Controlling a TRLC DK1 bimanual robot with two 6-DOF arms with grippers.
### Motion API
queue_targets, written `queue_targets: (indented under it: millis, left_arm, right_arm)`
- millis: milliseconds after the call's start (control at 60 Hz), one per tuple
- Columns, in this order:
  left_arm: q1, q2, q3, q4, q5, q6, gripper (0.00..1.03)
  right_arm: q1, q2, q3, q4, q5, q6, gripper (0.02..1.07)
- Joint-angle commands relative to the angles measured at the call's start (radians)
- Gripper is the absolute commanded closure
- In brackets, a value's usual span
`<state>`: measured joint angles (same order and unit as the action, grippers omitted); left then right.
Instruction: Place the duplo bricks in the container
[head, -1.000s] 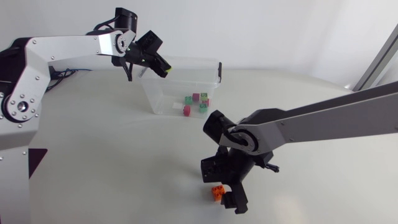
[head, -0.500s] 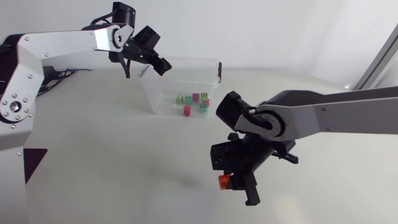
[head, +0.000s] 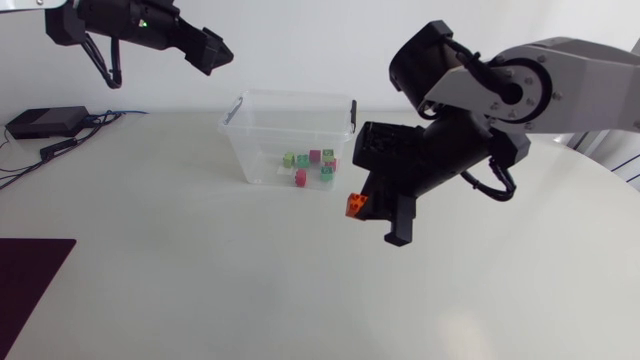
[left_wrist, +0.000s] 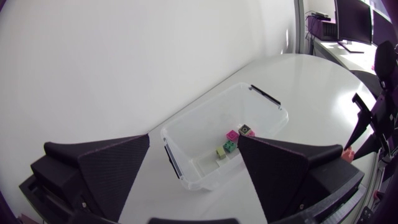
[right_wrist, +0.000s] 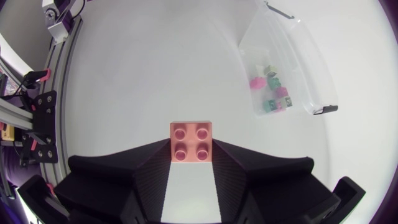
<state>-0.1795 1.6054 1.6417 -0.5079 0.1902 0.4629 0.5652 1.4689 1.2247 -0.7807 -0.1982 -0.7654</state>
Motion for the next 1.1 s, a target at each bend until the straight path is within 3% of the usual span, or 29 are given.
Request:
queue_targets:
  millis: [0,217,633,1083]
  left_arm:
    - [0.006,-0.098,-0.109,-0.004,-0.037,-0.04,0.04]
    - [-0.006,-0.321,-0.37,0.109,-0.192,-0.079,0.04]
    - [-0.009,-0.691,-0.755,0.117,-0.273,-0.106,0.04]
    - [-0.003,-1.061,-1.017,0.118,-0.376,-0.112,0.04]
  right_arm:
    - [-0.019,0.028,0.056,0.018,-0.003,0.049,0.84]
    - [-0.054,0.103,0.179,0.09,0.0,0.163,0.84]
    - [-0.077,0.265,0.303,0.29,0.074,0.333,0.84]
    - [-0.097,0.418,0.38,0.508,0.126,0.437,0.82]
